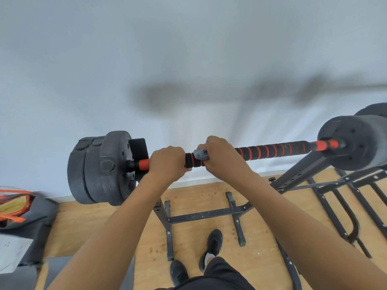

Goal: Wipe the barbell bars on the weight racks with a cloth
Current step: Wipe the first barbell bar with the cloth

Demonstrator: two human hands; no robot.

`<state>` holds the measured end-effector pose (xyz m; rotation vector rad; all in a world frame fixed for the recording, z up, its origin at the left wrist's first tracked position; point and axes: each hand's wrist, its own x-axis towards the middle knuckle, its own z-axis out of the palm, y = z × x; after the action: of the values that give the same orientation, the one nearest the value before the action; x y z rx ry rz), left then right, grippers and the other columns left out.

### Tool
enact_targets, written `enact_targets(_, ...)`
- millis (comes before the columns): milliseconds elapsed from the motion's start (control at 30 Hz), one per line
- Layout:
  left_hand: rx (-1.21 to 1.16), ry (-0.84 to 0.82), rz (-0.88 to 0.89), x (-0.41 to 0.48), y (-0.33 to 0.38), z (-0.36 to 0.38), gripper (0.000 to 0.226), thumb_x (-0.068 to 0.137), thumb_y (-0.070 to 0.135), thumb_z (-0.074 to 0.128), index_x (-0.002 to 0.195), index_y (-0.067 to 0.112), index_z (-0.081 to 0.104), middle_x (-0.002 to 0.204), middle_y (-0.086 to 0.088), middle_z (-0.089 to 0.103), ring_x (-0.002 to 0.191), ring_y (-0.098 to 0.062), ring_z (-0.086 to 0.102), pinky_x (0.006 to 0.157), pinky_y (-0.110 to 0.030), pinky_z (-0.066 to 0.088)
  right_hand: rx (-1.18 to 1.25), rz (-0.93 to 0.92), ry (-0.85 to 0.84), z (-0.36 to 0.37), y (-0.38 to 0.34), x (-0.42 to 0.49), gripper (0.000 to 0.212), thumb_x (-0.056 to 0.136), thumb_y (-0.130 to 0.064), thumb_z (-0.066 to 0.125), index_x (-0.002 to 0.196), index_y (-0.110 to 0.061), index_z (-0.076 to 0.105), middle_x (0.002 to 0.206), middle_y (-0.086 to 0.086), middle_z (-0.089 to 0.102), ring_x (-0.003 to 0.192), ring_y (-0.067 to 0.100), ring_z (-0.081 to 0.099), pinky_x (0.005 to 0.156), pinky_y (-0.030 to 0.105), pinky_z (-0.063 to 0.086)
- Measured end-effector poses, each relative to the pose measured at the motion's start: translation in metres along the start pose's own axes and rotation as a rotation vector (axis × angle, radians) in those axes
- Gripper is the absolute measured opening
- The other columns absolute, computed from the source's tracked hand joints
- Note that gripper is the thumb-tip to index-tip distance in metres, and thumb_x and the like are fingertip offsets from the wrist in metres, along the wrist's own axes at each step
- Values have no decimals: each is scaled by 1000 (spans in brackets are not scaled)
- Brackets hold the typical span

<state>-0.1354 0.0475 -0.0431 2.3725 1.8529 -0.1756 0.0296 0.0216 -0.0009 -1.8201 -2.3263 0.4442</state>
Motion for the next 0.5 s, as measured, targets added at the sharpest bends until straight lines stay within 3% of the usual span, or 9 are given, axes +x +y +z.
enact_targets(133, -138, -317, 10, 16, -6, -15, 39, 84, 50, 80, 92, 20, 56, 77, 5, 63, 70, -18, 61, 69, -32, 52, -15, -40, 75, 9, 2, -21, 17, 88, -1, 58, 100, -10, 66, 91, 2, 49, 74, 23, 55, 61, 31, 46)
enact_targets(233, -344, -537, 13, 24, -12, -27, 32, 82, 33, 84, 87, 9, 65, 62, 1, 59, 50, -17, 50, 55, -26, 44, 19, -34, 152, 18, 2, -39, 25, 86, 0, 63, 108, -12, 69, 91, -2, 48, 76, 16, 50, 59, 22, 37)
enact_targets(300, -416, -614, 33, 26, -15, -33, 32, 84, 30, 84, 92, 5, 66, 59, 0, 55, 46, -15, 44, 50, -24, 41, 34, -28, 124, 29, 2, -51, 30, 86, 1, 65, 112, -13, 71, 94, -3, 49, 81, 14, 47, 63, 21, 40)
enact_targets(400, -426, -543, 69, 20, -17, -31, 42, 83, 38, 85, 104, 9, 65, 70, 1, 64, 53, -14, 54, 54, -26, 47, 69, 19, 104, 40, 5, -70, 35, 88, 0, 65, 118, -17, 71, 95, -7, 47, 83, 11, 49, 72, 23, 48)
enact_targets(500, -213, -142, 68, -1, -10, -14, 51, 79, 56, 81, 101, 20, 52, 85, 6, 63, 73, -17, 62, 66, -32, 46, 153, -23, 257, 20, 11, -62, 32, 84, 4, 63, 105, -18, 72, 88, -6, 49, 75, 14, 51, 63, 18, 43)
